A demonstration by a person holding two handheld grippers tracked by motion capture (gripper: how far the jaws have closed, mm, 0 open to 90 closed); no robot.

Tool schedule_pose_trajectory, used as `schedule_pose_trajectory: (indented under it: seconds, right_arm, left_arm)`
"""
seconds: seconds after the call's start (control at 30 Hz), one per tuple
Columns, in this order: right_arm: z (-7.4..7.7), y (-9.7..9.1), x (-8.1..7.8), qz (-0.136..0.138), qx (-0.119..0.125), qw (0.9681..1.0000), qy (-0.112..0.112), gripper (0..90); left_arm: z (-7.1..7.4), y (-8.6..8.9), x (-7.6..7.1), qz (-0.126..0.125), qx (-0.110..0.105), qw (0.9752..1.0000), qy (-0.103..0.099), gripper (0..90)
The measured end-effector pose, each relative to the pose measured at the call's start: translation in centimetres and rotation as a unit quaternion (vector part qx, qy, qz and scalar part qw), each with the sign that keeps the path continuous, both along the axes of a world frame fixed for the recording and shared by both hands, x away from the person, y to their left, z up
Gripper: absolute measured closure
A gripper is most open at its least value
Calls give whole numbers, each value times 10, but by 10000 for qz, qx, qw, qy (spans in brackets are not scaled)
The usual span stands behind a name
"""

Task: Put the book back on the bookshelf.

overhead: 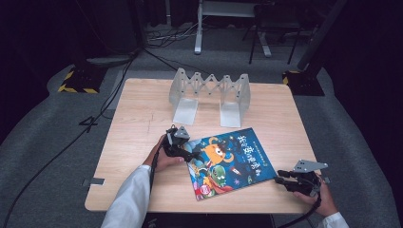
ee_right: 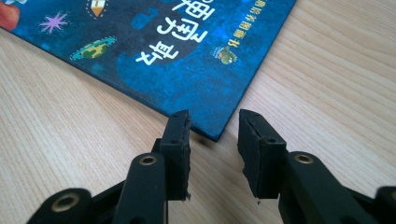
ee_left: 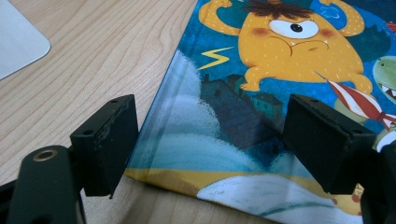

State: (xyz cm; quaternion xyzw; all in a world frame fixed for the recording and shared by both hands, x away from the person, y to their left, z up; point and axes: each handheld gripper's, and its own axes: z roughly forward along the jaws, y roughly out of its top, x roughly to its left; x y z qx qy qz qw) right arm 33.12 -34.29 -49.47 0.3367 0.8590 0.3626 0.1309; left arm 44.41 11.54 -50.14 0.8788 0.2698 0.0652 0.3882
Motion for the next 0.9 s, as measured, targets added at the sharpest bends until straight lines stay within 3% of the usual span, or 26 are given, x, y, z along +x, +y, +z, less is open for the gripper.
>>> schedule_pose_trajectory:
  seconds: [0.13, 0.2, 0.3, 0.43, 0.53, 0.7, 0.8, 0.83, 0.9]
  right_arm:
    - [0, 3, 1, 74, 36, 10000, 21, 641]
    - [0, 4, 1, 41, -59, 10000, -35, 648]
    - [0, 3, 2, 32, -22, 10000, -8, 658]
    - [0, 6, 2, 38, -51, 10000, -30, 657]
    - [0, 9, 3, 46, -72, 10000, -35, 657]
    - [1, 21, 5, 63, -189, 9997, -115, 644]
    - [2, 26, 7, 77, -291, 9994, -175, 642]
    - [2, 29, 10, 72, -289, 9994, -173, 642]
    - [2, 30, 13, 69, -262, 9995, -158, 643]
  left_arm:
    - [1, -1, -4, -137, 49, 9998, 121, 196]
    - [1, -1, -6, -211, 32, 9996, 173, 197]
    - [0, 0, -13, -234, 30, 9996, 138, 198]
    - [1, 5, -27, -306, 62, 9994, 162, 191]
    - [2, 13, -44, -388, 134, 9992, 32, 192]
    - [7, 26, -68, -527, 386, 9978, -70, 198]
    - [5, 36, -78, -499, 295, 9983, -51, 202]
    - [2, 44, -81, -446, 138, 9989, 83, 201]
    - [1, 47, -84, -442, 88, 9989, 139, 201]
